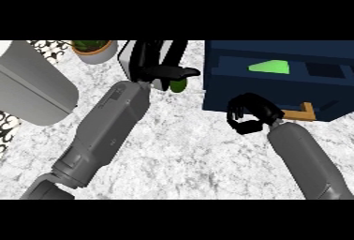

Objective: Pick up the cup, place it into the drawer and close the drawer

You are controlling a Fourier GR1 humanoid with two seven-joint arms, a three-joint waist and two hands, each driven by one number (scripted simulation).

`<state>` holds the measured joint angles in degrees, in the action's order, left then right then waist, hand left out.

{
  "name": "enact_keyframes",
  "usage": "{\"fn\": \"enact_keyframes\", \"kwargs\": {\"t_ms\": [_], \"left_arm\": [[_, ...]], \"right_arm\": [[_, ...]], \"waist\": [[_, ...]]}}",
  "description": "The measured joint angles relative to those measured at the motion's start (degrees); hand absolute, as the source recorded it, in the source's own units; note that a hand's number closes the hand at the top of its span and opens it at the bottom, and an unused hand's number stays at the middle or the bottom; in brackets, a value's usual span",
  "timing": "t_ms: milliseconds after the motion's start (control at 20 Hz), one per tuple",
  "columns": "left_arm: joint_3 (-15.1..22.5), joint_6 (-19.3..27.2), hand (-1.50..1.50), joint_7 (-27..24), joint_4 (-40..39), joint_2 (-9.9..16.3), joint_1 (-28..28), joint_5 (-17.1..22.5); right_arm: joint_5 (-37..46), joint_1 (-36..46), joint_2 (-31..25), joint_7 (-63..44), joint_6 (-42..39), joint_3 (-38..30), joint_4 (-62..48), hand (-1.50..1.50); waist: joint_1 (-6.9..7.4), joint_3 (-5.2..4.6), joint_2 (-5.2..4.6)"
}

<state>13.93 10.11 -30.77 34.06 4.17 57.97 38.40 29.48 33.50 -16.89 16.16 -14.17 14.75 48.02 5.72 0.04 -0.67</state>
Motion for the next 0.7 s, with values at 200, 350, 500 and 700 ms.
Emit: {"fn": "enact_keyframes", "kwargs": {"t_ms": [200, 350, 500, 700], "left_arm": [[0.0, -2.3, -1.50, 0.9, 2.7, 2.4, -2.8, 0.4], [0.0, -3.8, -1.50, 1.7, 4.6, 4.2, -4.6, 0.6], [0.1, -5.0, -1.50, 2.2, 5.7, 5.3, -5.8, 0.7], [0.4, -6.7, -1.50, 2.6, 6.8, 6.5, -7.4, 0.8]], "right_arm": [[-1.0, 6.3, -0.7, 3.6, 2.6, -4.5, -8.2, 1.50], [-2.4, 9.9, -1.3, 5.6, 3.7, -7.6, -13.3, 1.50], [-3.7, 10.8, -1.5, 7.4, 2.8, -9.0, -15.3, 1.50], [-5.9, 11.0, -2.0, 8.3, 0.0, -10.5, -16.2, 1.50]], "waist": [[1.45, 0.17, -0.47], [2.11, 0.40, -0.85], [2.52, 0.50, -0.90], [3.12, 0.61, -0.93]]}}
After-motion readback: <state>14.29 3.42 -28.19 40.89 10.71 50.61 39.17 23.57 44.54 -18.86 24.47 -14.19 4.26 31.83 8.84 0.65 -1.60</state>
